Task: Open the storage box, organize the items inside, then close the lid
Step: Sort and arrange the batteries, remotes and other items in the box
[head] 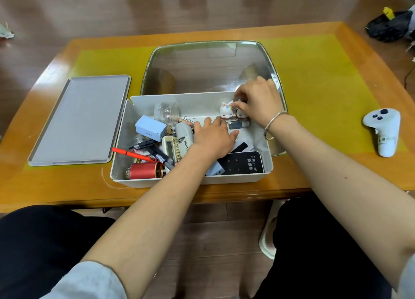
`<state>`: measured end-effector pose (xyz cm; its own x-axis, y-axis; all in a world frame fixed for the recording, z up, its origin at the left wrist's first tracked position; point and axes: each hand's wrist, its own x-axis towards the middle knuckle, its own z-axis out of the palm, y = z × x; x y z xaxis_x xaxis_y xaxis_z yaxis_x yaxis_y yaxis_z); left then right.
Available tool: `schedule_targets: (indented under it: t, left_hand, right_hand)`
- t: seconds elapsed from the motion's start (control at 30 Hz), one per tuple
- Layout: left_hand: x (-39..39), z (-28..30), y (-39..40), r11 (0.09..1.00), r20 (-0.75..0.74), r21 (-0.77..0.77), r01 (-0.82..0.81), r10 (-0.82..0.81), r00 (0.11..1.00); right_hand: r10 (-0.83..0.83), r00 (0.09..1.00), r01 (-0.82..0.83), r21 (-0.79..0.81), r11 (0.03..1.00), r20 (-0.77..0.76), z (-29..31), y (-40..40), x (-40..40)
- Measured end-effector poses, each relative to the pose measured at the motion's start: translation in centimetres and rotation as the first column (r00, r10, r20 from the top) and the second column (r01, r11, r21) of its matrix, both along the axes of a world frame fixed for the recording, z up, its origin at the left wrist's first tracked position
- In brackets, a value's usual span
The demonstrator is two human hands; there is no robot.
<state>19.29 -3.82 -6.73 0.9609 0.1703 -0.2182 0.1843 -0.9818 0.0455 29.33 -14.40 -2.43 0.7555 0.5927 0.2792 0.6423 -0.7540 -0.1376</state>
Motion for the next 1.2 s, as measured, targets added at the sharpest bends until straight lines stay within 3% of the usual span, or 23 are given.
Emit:
schedule_targets:
  t: [0.27, 1.2]
  left_hand:
    - [-0.3, 0.5, -0.4, 1.000, 0.004, 0.028, 0.014, -0.014, 1.000]
    - [-0.6, 0.1, -1.3, 0.993, -0.035, 0.009, 0.116, -0.116, 0.993]
  right_hand:
    - [-0.091, 0.996, 0.092, 0.133, 0.987, -0.013, -0.1, -2.8, -0.7]
    - [-0.126, 0.991, 0.132, 0.147, 0.980, -0.055, -1.7, -3.0, -2.0]
